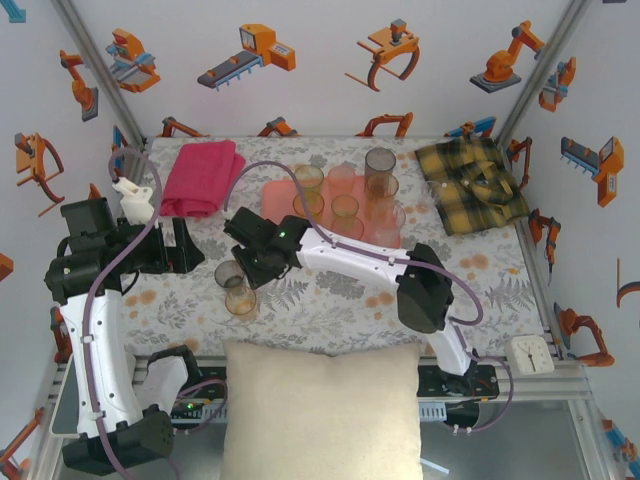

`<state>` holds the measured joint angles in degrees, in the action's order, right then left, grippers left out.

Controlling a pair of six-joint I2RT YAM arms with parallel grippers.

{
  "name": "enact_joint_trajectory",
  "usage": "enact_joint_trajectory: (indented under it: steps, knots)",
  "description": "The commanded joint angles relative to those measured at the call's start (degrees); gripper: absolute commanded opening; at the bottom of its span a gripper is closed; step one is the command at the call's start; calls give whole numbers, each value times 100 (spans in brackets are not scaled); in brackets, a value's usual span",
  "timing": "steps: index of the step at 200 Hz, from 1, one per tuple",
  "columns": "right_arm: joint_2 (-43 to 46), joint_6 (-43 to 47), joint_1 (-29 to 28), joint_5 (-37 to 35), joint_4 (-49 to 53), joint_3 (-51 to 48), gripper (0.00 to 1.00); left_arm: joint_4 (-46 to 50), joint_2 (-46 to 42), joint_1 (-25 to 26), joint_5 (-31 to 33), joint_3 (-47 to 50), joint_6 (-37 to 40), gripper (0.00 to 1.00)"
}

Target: Place the glasses into the tray

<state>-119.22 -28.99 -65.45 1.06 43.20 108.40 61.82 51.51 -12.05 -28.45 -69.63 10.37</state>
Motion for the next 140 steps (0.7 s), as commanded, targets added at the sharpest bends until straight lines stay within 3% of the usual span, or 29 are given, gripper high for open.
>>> enact_joint_trajectory:
  steps: [1, 21, 140]
  knots:
    - [-132, -53, -19, 94, -11, 155, 35, -26, -68, -34, -33, 54, -24, 95]
    - [-157, -67, -15, 112, -64, 110, 36, -26, -69, -34, -5, 46, -29, 100]
    - [-390, -72, -16, 61, -200, 32, 36, -28, -64, -38, -3, -23, -42, 97]
